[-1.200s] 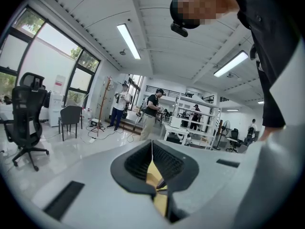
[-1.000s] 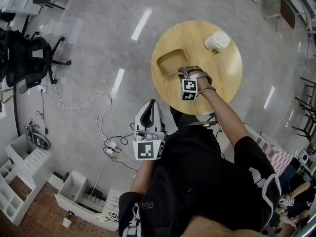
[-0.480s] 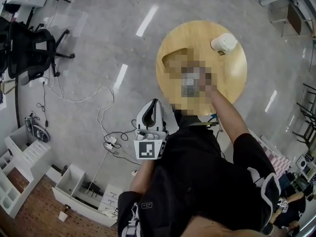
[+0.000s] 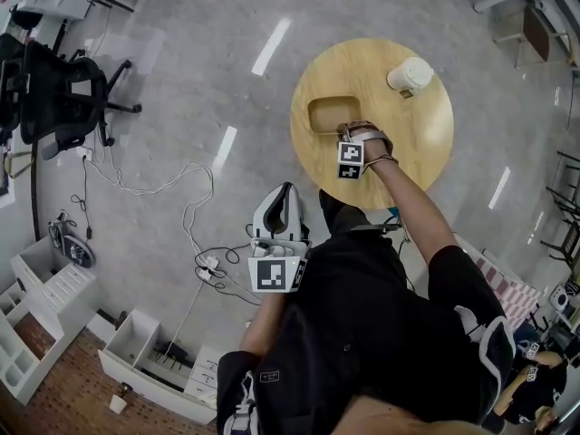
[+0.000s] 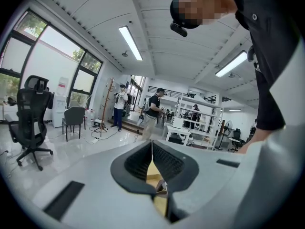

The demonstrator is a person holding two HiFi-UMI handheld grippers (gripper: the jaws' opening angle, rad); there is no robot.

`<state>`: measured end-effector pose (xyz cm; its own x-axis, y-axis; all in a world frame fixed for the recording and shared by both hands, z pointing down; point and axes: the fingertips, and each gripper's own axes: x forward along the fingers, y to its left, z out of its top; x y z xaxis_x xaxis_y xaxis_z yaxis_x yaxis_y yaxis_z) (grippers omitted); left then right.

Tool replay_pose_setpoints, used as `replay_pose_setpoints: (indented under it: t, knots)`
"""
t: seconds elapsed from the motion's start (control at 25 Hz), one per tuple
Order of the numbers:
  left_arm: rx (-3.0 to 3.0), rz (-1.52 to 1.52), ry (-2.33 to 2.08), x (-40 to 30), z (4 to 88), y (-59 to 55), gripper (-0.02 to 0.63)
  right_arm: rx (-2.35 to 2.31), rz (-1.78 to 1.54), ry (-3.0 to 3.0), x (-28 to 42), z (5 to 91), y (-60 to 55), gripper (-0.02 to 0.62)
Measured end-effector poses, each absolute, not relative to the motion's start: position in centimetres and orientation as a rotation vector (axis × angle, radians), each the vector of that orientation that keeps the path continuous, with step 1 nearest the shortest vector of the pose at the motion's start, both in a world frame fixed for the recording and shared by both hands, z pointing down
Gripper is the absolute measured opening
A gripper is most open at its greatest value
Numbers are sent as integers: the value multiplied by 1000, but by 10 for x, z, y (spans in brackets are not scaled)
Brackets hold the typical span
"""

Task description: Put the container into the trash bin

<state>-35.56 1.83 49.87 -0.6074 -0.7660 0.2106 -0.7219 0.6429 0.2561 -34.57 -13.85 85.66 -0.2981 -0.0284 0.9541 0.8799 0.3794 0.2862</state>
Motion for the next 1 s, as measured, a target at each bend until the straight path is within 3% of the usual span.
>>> replay_pose_setpoints:
  t: [1.0]
  knots:
    - [1598,-273,-2435,-262,473,124,14,-363,-786,-1858,-184,736,-5,35]
